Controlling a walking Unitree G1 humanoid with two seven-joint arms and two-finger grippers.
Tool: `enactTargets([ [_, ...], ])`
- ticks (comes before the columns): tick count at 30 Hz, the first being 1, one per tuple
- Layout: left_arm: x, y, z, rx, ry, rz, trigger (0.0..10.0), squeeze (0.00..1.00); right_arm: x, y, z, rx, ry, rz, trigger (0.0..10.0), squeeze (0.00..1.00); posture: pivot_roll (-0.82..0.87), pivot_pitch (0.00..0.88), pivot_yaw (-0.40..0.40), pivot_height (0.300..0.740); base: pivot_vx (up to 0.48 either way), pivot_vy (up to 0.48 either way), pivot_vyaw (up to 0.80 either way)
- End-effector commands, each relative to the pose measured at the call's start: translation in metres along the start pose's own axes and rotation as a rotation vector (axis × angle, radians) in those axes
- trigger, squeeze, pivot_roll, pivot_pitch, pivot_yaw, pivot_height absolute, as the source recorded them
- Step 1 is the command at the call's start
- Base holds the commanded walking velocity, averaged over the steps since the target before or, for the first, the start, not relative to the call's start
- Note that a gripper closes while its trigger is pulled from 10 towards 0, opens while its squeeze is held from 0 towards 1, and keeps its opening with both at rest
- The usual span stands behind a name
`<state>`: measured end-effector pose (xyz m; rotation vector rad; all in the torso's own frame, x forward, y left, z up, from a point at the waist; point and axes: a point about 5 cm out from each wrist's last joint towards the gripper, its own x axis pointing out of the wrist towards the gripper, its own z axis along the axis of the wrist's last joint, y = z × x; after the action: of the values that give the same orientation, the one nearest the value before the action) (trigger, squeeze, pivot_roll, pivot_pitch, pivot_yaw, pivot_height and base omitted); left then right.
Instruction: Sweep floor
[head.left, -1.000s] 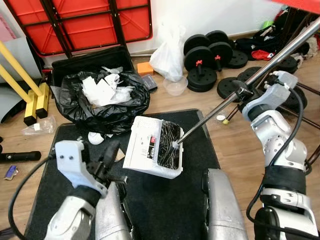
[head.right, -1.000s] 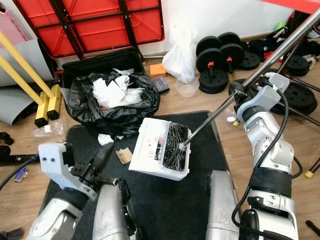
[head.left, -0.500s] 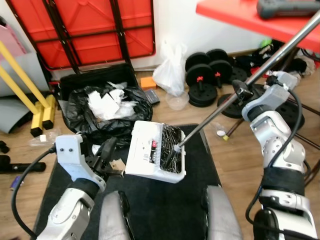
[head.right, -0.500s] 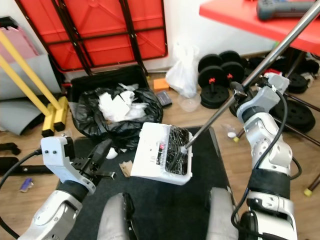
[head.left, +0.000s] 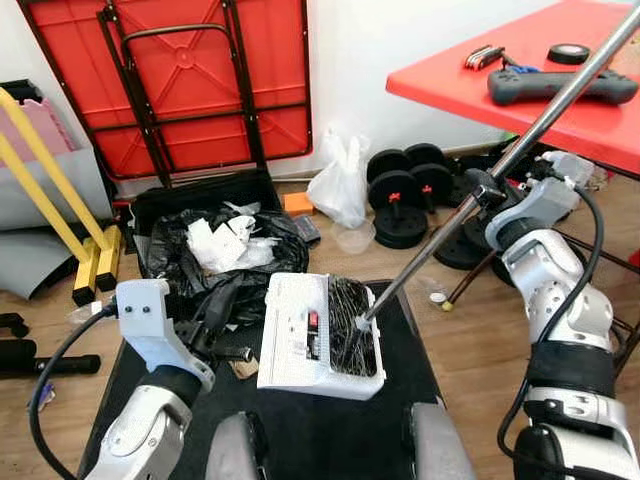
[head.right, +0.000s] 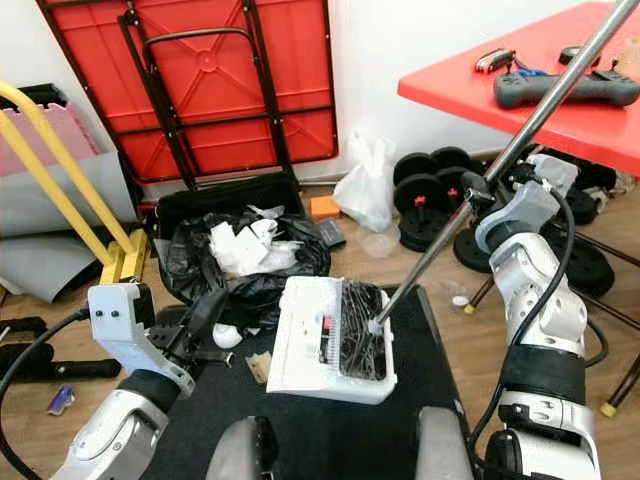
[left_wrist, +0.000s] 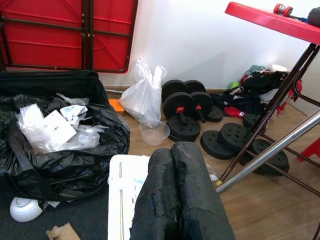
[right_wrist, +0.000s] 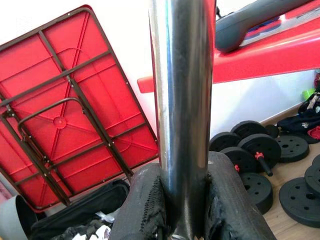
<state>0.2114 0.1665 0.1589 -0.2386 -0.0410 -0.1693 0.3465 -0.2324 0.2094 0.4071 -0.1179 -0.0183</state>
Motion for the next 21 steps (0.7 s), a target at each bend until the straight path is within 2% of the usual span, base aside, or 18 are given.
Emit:
enactTargets([
  [1,0.000,0.003,0.001,0.012,-0.005,0.025,10.0,0.00,0.004,0.011,0.019,0.022,-0.101,0.056,10.0,0.00,-0.08,0.000,-0.005,0.612,0.000,0.000,0.00],
  [21,0.003,0.002,0.000,0.016,-0.005,0.008,10.0,0.00,0.000,0.014,0.005,0.014,-0.057,0.073,10.0,0.00,-0.08,0.000,-0.004,0.677,0.000,0.000,0.00],
])
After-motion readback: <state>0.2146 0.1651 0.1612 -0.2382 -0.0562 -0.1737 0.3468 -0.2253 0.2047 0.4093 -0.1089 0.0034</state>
